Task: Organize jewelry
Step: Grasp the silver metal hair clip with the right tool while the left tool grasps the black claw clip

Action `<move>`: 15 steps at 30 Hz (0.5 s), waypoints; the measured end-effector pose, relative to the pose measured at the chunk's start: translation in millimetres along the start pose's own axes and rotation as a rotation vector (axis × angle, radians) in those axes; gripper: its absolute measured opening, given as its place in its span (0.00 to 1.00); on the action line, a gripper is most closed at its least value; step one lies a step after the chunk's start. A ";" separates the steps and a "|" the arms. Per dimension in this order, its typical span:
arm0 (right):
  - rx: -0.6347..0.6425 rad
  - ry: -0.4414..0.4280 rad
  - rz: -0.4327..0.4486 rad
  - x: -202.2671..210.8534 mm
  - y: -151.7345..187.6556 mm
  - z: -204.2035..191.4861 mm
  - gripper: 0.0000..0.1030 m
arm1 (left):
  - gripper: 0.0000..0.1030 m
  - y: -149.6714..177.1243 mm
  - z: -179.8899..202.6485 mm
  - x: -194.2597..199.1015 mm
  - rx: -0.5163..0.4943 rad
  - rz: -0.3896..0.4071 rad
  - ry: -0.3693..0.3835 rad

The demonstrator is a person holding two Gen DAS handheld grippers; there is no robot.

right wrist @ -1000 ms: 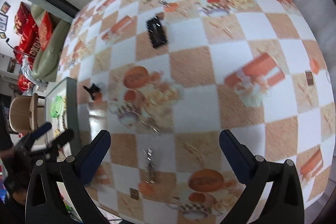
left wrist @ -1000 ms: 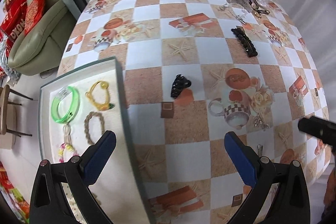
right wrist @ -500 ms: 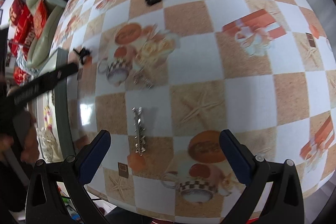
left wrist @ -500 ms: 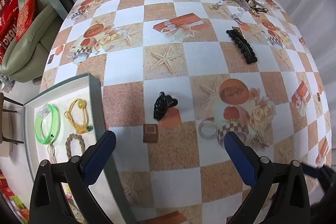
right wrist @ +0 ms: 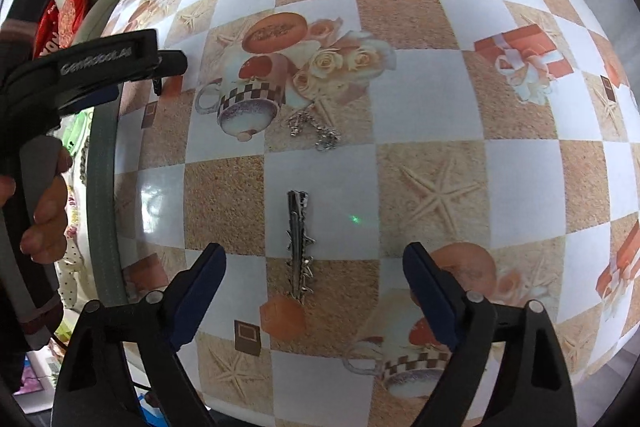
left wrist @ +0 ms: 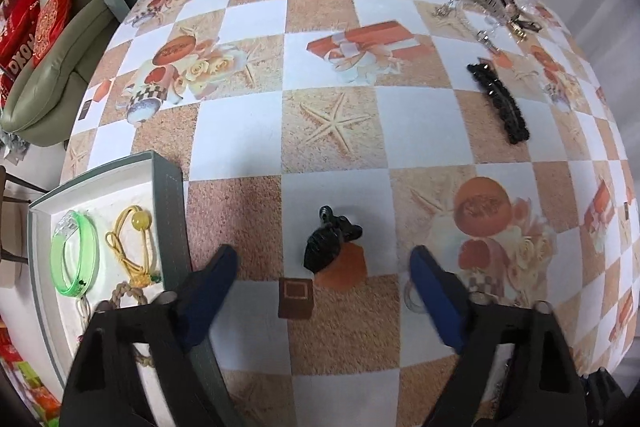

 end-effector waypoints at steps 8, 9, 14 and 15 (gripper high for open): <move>0.086 0.101 0.020 -8.2 -0.6 -15.1 0.79 | 0.61 -1.4 3.1 -11.9 -0.010 -0.002 0.001; 0.102 0.122 0.022 -8.8 0.9 -16.3 0.78 | 0.59 -1.4 5.0 -11.0 -0.016 0.001 0.007; 0.179 0.206 0.040 -9.7 6.7 -22.1 0.63 | 0.33 -1.2 13.5 -7.6 -0.035 0.012 0.017; 0.197 0.205 0.042 -9.5 7.5 -24.6 0.58 | 0.28 -0.4 15.4 -6.6 -0.035 0.012 0.018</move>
Point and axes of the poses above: each gripper's, at about its wrist camera, not at the fingertips, and x roughly against the way its jaws point, z to its right, y to its underside, the point moved 9 cm from there along -x, roughly the way its jaws point, and after that the axes turned 6 degrees about -y, right-handed, at the moved point
